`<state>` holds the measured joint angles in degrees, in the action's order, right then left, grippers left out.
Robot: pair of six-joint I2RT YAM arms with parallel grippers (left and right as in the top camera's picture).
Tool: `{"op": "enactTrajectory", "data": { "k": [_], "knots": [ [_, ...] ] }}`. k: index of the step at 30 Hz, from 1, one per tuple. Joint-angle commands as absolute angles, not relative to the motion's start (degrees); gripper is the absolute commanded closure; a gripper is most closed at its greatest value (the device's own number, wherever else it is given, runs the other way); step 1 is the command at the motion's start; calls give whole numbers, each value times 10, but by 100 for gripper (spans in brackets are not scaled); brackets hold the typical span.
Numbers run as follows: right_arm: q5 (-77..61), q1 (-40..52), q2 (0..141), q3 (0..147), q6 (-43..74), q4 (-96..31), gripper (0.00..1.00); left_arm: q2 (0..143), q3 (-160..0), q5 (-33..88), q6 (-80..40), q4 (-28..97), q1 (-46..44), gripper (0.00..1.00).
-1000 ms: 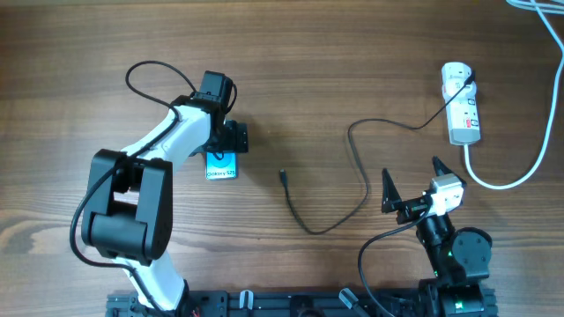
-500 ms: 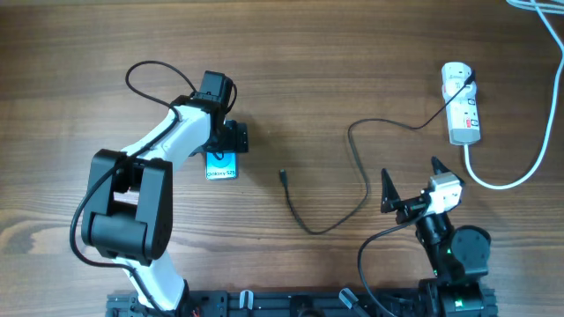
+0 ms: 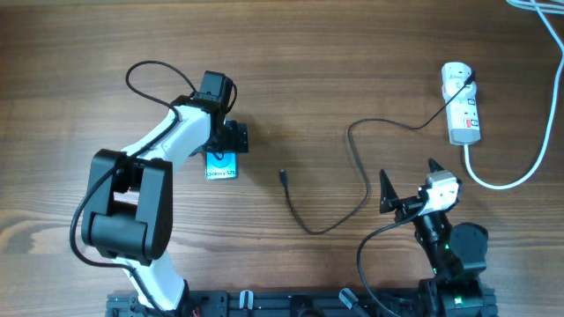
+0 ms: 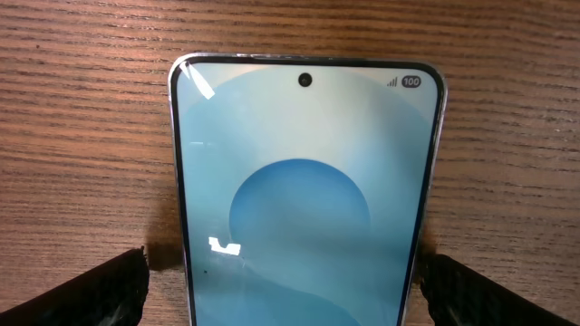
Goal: Plug charger to phone and switch on socket
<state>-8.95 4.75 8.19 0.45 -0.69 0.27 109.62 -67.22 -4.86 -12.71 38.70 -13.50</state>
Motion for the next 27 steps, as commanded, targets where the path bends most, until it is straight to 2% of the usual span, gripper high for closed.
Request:
{"op": "enactTrajectory", "data": {
  "k": [1, 6, 21, 22, 23, 27],
  "knots": [
    [-88, 50, 45, 3, -11, 6, 0, 1105, -666, -59, -122, 385, -132, 0],
    [-88, 50, 3, 3, -11, 6, 0, 1105, -666, -59, -122, 385, -132, 0],
    [-88, 50, 2, 3, -11, 6, 0, 1105, -666, -44, -126, 359, -134, 0],
    [-88, 50, 2, 3, -11, 6, 0, 1105, -667, -44, -126, 356, -133, 4],
    [-88, 50, 2, 3, -11, 6, 0, 1100, -669, -47, -126, 353, -133, 12],
    [-88, 50, 2, 3, -11, 6, 0, 1049, -688, -77, -156, 350, -133, 14]
  ]
}}
